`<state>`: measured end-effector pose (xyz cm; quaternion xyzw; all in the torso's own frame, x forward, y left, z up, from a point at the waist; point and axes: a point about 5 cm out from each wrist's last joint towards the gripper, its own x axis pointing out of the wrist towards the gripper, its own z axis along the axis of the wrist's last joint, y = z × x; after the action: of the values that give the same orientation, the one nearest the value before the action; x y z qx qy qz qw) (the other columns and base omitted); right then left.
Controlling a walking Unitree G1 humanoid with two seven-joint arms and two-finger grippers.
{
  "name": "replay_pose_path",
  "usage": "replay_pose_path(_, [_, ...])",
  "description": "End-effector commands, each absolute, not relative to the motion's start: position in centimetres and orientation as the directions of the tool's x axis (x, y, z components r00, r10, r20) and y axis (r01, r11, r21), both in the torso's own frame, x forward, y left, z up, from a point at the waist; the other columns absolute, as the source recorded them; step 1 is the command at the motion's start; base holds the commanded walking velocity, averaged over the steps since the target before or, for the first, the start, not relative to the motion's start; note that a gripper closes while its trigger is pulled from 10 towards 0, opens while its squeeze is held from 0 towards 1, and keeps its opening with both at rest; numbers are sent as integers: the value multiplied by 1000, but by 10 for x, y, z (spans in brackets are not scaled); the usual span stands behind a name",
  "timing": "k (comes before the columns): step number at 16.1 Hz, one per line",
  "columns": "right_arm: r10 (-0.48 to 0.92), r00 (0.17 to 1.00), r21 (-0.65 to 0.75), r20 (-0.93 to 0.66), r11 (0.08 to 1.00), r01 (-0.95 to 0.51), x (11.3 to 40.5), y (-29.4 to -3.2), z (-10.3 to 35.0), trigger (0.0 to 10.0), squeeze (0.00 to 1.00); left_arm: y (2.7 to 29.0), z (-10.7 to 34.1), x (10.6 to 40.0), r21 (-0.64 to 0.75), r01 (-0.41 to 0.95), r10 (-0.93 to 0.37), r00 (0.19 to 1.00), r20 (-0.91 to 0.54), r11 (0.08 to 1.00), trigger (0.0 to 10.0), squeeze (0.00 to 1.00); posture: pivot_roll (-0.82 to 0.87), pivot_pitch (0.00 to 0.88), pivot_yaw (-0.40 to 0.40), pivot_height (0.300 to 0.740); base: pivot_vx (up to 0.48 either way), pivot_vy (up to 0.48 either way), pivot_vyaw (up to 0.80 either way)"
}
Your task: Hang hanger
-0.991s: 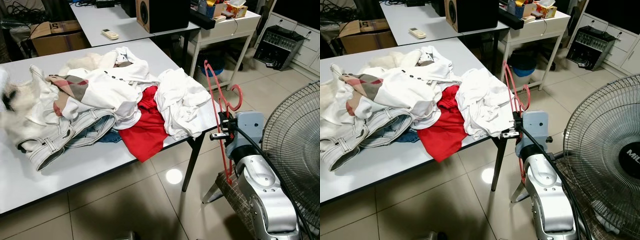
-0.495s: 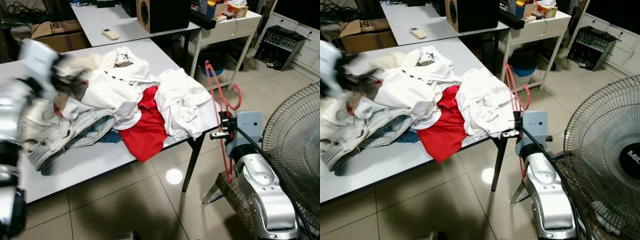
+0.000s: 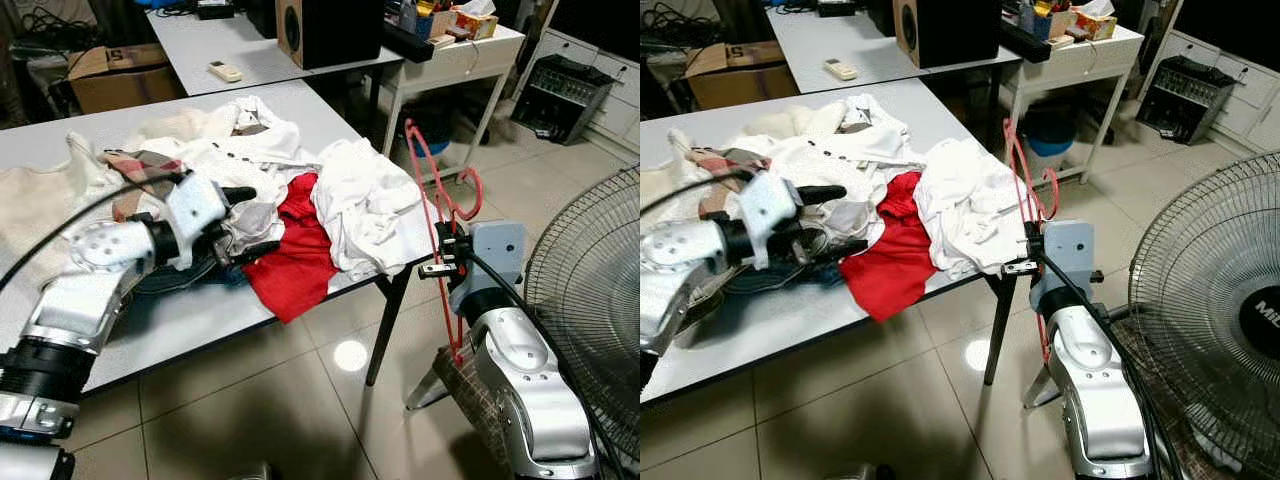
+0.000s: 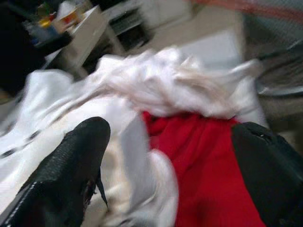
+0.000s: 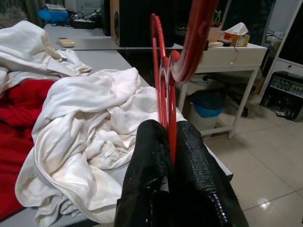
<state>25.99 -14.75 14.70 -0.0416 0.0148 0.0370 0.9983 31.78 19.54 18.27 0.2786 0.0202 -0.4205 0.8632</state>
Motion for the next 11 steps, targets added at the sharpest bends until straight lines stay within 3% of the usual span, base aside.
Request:
replay_pose_path(1, [63, 998, -91, -27, 994, -65, 259, -150, 147, 10000, 0, 194, 181, 320, 500, 715, -685, 670, -288, 489, 10000, 0, -55, 0, 36, 740, 0, 0, 0])
replay_pose_path(5, [58, 998, -93, -32, 994, -61, 258, -152, 147, 10000, 0, 196, 173, 325, 545, 632, -588, 757, -285, 550, 10000, 0, -59, 0, 35, 740, 0, 0, 0])
replay_pose_path(6, [57, 998, -91, -32, 994, -60, 258, -151, 147, 10000, 0, 195, 171, 326, 537, 607, -572, 779, -257, 586, 4235, 0, -59, 0, 35, 740, 0, 0, 0])
replay_pose_path(7, [58, 998, -90, -33, 994, -60, 258, -151, 147, 10000, 0, 195, 170, 326, 528, 591, -563, 792, -236, 610, 1098, 0, -58, 0, 33, 740, 0, 0, 0])
replay_pose_path(8, [60, 998, -90, -34, 994, -63, 257, -151, 147, 10000, 0, 194, 169, 326, 501, 565, -547, 813, -201, 655, 0, 0, -58, 0, 31, 740, 0, 0, 0])
replay_pose_path(11, [60, 998, -92, -38, 994, -63, 256, -152, 147, 10000, 0, 192, 166, 326, 472, 548, -529, 828, -187, 690, 0, 0, -59, 0, 31, 740, 0, 0, 0])
